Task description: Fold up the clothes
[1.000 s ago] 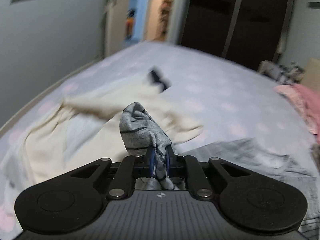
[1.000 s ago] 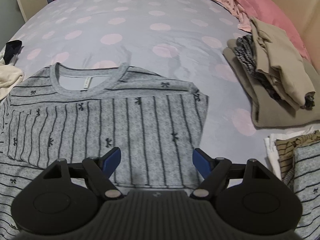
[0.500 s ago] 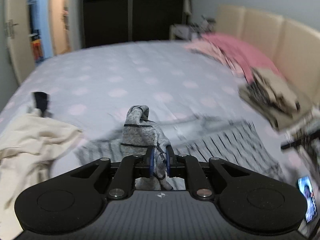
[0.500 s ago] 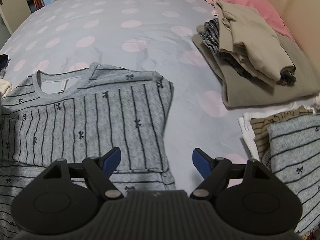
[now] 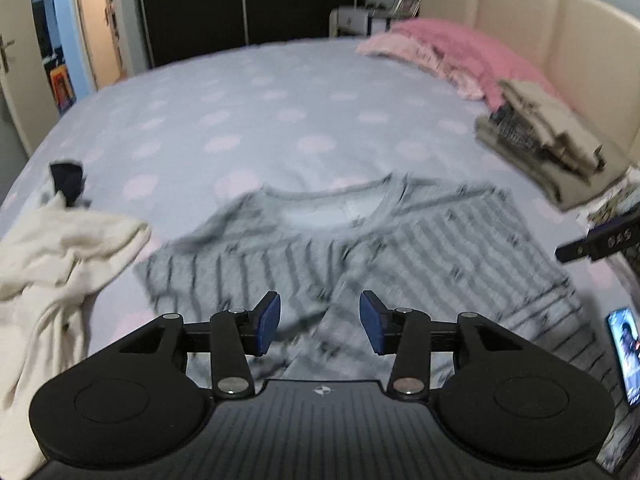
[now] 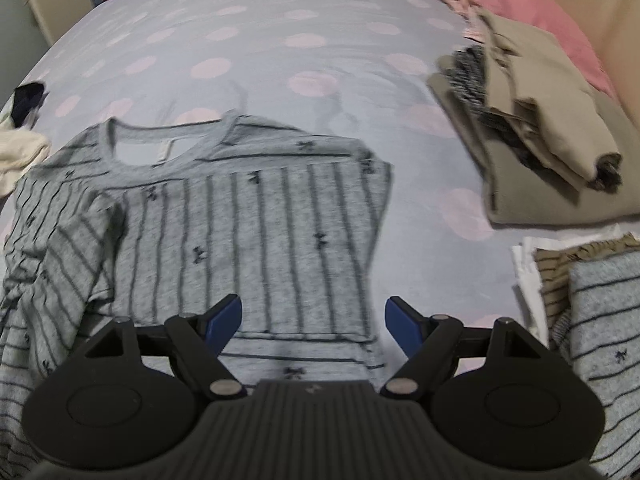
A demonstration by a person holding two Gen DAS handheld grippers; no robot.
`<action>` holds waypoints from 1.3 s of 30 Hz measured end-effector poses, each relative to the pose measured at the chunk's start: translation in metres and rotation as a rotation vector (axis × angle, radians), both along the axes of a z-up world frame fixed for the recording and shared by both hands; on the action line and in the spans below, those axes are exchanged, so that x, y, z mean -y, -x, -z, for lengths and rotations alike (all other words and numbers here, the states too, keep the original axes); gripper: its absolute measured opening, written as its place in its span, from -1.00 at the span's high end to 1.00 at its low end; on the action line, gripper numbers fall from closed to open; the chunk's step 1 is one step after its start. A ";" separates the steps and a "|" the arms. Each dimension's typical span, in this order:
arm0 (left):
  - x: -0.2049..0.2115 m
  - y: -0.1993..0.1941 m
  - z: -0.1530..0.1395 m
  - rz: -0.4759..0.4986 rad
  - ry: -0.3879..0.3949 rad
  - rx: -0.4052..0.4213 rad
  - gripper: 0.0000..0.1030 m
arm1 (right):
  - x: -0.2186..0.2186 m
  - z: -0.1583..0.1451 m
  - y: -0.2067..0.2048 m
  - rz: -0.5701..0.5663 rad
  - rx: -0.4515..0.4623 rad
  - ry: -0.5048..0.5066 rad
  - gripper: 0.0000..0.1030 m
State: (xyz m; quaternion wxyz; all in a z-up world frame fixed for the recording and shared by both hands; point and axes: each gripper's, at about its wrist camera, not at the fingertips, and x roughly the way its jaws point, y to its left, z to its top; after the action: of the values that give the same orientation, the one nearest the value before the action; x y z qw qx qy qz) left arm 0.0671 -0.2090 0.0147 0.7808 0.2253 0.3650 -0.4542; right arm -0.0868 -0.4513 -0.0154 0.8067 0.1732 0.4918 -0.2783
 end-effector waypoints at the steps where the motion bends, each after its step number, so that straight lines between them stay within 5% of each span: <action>1: -0.003 -0.002 0.004 -0.006 -0.027 -0.006 0.18 | -0.004 0.000 -0.004 -0.016 -0.002 0.003 -0.56; 7: -0.016 -0.016 0.052 -0.058 -0.168 -0.115 0.13 | -0.020 -0.001 -0.018 -0.068 -0.010 0.035 -0.56; 12: -0.016 -0.017 0.076 -0.066 -0.174 -0.176 0.79 | -0.021 -0.003 -0.022 -0.070 -0.013 0.043 -0.56; 17: -0.007 0.004 0.048 0.026 -0.098 -0.143 1.00 | -0.016 -0.009 -0.016 -0.054 -0.003 0.056 -0.56; 30: 0.051 0.056 -0.001 0.232 0.003 -0.132 1.00 | 0.020 -0.009 0.018 0.045 -0.017 0.025 -0.56; 39: 0.027 0.032 0.055 0.104 -0.182 -0.118 0.44 | 0.036 -0.011 0.039 0.073 -0.009 0.019 -0.56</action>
State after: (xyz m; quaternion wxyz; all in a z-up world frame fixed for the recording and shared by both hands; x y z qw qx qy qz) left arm 0.0350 -0.2359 -0.0403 0.7099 0.2867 0.4378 -0.4715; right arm -0.1257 -0.4878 -0.0045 0.7956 0.1819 0.4859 -0.3129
